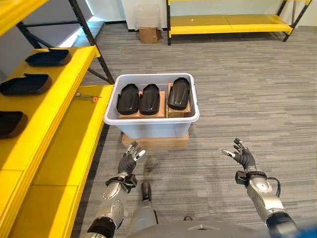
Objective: Move parts from the plastic box to the shelf.
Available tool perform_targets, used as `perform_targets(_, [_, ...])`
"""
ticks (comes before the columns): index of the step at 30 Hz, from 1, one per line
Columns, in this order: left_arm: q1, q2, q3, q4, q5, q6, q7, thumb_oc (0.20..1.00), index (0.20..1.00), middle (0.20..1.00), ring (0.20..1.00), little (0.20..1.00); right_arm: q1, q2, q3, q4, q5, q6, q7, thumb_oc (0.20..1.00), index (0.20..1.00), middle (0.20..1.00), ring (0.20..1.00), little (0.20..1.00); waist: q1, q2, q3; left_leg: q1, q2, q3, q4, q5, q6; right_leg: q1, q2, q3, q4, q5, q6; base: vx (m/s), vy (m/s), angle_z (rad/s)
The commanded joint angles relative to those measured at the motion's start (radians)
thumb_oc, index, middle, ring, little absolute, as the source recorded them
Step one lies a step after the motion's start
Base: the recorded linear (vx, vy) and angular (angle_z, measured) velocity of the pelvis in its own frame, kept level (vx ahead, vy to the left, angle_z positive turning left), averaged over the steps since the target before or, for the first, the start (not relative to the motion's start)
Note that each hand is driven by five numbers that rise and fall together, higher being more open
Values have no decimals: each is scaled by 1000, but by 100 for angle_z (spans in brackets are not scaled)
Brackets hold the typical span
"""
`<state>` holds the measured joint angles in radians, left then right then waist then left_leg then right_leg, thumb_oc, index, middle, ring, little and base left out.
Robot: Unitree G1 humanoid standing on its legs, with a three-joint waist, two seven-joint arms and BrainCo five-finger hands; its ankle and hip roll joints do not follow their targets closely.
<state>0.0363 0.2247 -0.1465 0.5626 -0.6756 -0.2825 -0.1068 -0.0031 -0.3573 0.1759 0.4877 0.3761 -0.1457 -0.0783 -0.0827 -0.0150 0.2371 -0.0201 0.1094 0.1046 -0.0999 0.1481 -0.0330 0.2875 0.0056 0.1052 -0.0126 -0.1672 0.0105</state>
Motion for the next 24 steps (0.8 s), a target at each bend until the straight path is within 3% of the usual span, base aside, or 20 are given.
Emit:
perform_targets(1, [-24, 7, 4, -72, 41, -74, 12, 1000, 1000, 1000, 1000, 1000, -22, -11, 0, -49, 9, -45, 10, 1000, 1000, 1000, 1000, 1000, 14, 6, -32, -35, 39, 14, 31, -50, -40, -82, 21, -117, 156, -34, 21, 200, 264, -34])
perform_targets(5, [-45, 26, -15, -74, 85, -44, 9, 1000, 1000, 1000, 1000, 1000, -32, 4, 2, -54, 8, -43, -9, 1000, 1000, 1000, 1000, 1000, 22, -2, -53, -17, -14, 12, 62, -82, -13, -85, 4, -132, 204, -21, 44, 234, 305, 6])
perform_targets(9, [-52, 54, -37, -75, 127, -28, 39, 1000, 1000, 1000, 1000, 1000, -48, 28, -6, -79, 23, -34, -35, 1000, 1000, 1000, 1000, 1000, 27, -18, -83, 43, -79, 9, 25, -129, 42, -161, -23, -134, 349, 108, 106, 192, 266, 4])
perform_targets(11, [-53, 61, -37, -75, 136, -31, 42, 1000, 1000, 1000, 1000, 1000, -51, 35, -9, -81, 19, -39, -39, 1000, 1000, 1000, 1000, 1000, 29, -20, -89, 50, -91, 7, 20, -139, 54, -178, -23, -130, 387, 130, 116, 135, 202, 3])
perform_targets(15, [-53, 73, -33, -101, 113, 5, 40, 1000, 1000, 1000, 1000, 1000, -63, 57, -16, -91, 12, -43, -61, 1000, 1000, 1000, 1000, 1000, 40, -23, -101, 67, -137, 7, 13, -172, 97, -232, -4, -119, 572, 231, 161, 119, 223, -3])
perform_targets(17, [-51, 75, -33, -112, 102, 17, 34, 1000, 1000, 1000, 1000, 1000, -69, 60, -16, -92, 8, -48, -66, 1000, 1000, 1000, 1000, 1000, 46, -20, -99, 72, -143, 10, 13, -180, 105, -253, 2, -132, 645, 245, 170, 80, 183, 1])
perform_targets(18, [-45, 78, -35, -123, 114, 9, 37, 1000, 1000, 1000, 1000, 1000, -76, 61, -12, -95, 9, -52, -71, 1000, 1000, 1000, 1000, 1000, 55, -11, -88, 87, -149, 14, 13, -192, 117, -306, 0, -172, 771, 250, 171, 96, 206, -2])
perform_targets(19, [-42, 78, -35, -125, 110, 6, 37, 1000, 1000, 1000, 1000, 1000, -78, 61, -12, -96, 14, -50, -71, 1000, 1000, 1000, 1000, 1000, 58, -9, -84, 93, -150, 16, 13, -195, 118, -320, -5, -187, 789, 245, 169, 86, 177, -24])
perform_targets(21, [-37, 79, -33, -129, 71, 8, 25, 1000, 1000, 1000, 1000, 1000, -90, 59, -8, -93, 22, -40, -75, 1000, 1000, 1000, 1000, 1000, 57, -1, -71, 117, -148, 17, 13, -203, 116, -380, -19, -227, 772, 201, 149, 125, 64, -28])
perform_targets(23, [-38, 80, -34, -140, 60, 17, 10, 1000, 1000, 1000, 1000, 1000, -92, 47, -14, -102, 30, -34, -76, 1000, 1000, 1000, 1000, 1000, 40, 2, -55, 136, -146, 1, 13, -207, 102, -419, -15, -243, 590, 163, 120, 187, -27, -20])
perform_targets(24, [-38, 81, -34, -142, 55, 20, 6, 1000, 1000, 1000, 1000, 1000, -90, 46, -16, -104, 31, -33, -76, 1000, 1000, 1000, 1000, 1000, 36, 2, -51, 141, -145, -3, 13, -209, 100, -414, -16, -249, 563, 161, 117, 153, -73, -7])
